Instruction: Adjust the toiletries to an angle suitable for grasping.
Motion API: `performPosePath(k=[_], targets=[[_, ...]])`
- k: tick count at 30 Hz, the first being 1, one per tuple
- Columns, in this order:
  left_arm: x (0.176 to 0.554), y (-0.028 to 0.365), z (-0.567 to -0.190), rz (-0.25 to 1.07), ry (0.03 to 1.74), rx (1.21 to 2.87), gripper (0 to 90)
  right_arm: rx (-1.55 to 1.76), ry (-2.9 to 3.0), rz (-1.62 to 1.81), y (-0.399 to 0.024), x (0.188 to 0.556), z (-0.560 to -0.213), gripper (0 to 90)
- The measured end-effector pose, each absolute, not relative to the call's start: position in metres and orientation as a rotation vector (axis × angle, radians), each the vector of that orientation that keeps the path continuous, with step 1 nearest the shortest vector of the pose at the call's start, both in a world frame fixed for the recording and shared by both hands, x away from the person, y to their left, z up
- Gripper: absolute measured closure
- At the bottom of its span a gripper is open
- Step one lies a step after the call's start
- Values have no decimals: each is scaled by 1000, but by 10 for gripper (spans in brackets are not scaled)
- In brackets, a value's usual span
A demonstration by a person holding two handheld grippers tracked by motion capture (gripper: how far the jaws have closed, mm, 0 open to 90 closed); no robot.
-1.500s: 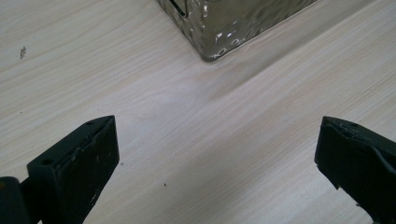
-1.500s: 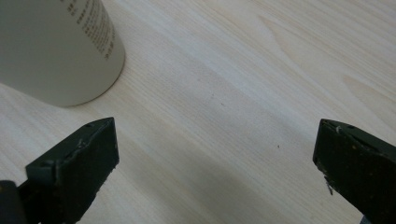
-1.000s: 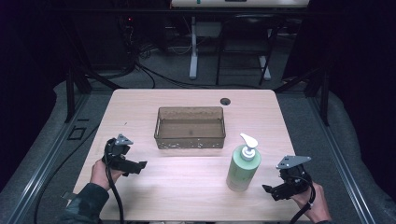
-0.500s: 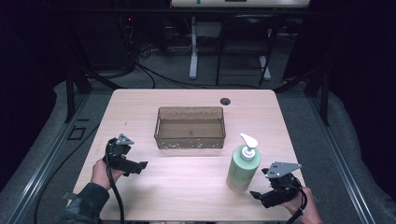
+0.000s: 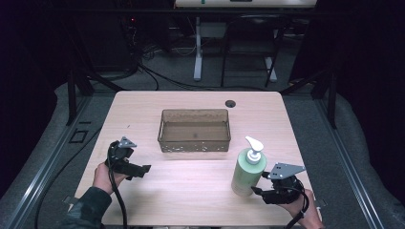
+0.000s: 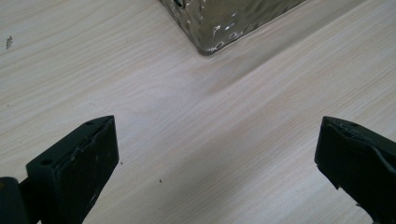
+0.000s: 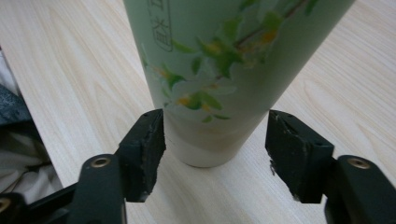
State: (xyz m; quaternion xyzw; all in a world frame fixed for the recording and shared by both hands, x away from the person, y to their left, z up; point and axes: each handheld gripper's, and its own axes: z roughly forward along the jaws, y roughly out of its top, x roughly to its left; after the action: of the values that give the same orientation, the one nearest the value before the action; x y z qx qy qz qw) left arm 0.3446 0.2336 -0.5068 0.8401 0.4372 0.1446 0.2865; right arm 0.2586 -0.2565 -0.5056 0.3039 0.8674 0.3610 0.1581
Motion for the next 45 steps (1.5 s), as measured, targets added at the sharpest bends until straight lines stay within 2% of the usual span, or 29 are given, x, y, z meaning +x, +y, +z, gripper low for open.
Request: performPosePath(k=[4, 10, 23, 29, 45], targets=[[345, 235, -507, 383, 1175, 2238, 0, 877, 2482, 1034, -256, 259, -506, 388], [345, 238, -505, 385, 1182, 2215, 0, 906, 2486, 1073, -254, 262, -509, 459], [345, 239, -505, 386, 1190, 2222, 0, 876, 2515, 1077, -242, 260, -510, 537], [347, 240, -505, 368, 1192, 2206, 0, 843, 2531, 1097, -233, 260, -512, 603], [346, 240, -504, 378, 1188, 2212, 0, 733, 2591, 1123, -198, 263, -518, 627]])
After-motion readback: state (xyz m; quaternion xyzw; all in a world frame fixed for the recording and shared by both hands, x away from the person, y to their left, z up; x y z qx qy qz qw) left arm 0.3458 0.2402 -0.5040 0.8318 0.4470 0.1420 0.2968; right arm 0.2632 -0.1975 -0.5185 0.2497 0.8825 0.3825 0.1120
